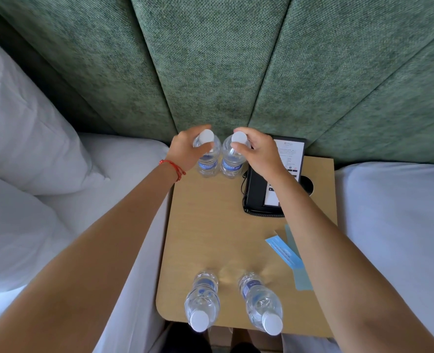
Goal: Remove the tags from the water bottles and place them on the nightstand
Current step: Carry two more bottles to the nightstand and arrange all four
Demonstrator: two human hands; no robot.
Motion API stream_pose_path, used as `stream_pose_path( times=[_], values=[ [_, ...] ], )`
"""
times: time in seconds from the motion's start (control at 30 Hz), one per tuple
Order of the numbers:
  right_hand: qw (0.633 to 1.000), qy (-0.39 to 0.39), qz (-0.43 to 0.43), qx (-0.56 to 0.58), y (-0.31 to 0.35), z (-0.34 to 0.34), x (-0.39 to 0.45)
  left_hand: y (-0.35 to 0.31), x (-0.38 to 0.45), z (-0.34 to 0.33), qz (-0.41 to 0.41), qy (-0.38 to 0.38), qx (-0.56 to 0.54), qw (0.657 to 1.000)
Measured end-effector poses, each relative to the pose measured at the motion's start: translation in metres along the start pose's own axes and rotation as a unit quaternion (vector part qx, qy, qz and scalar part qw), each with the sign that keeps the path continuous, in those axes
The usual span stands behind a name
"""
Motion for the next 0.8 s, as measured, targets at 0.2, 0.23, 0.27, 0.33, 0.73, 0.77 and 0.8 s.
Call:
stream_pose_path(
  times=[0.2, 0.23, 0.27, 0.33, 0.73, 0.77, 0.8],
  values=[
    [0.996, -0.080, -0.013, 0.023, -0.006, 0.003, -0.007, 0.003, -0.006, 0.005, 0.022, -0.074, -0.023, 0.997],
    [0.996, -0.086, -0.011, 0.025, -0.006, 0.004, -0.006, 0.004, -0.006, 0.005, 0.022, -0.073, -0.027, 0.997],
    [0.996, -0.085, -0.009, 0.022, -0.007, 0.005, -0.005, 0.005, -0.005, 0.004, 0.022, -0.066, -0.034, 0.997],
    [0.998, -0.063, -0.001, 0.014, -0.007, 0.004, -0.002, 0.007, -0.002, 0.003, 0.018, -0.043, -0.040, 0.998],
    [0.998, 0.008, -0.010, 0.061, -0.012, -0.003, 0.005, 0.007, 0.009, -0.001, 0.003, 0.015, -0.042, 0.999],
    [0.998, 0.008, -0.013, 0.065, -0.013, -0.004, 0.005, 0.008, 0.009, -0.001, 0.003, 0.017, -0.047, 0.999],
    [0.998, 0.008, -0.016, 0.068, -0.013, -0.004, 0.005, 0.008, 0.009, -0.002, 0.002, 0.017, -0.049, 0.999]
  ],
)
Point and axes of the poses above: each hand's wrist, its own x-axis towards the middle knuckle, its own z-axis out of the back of the hand, y = z × x, the point moved 9 cm from there along x, towards the middle knuckle, and after that the axes turned 8 degrees about z, right-handed, at the moved point
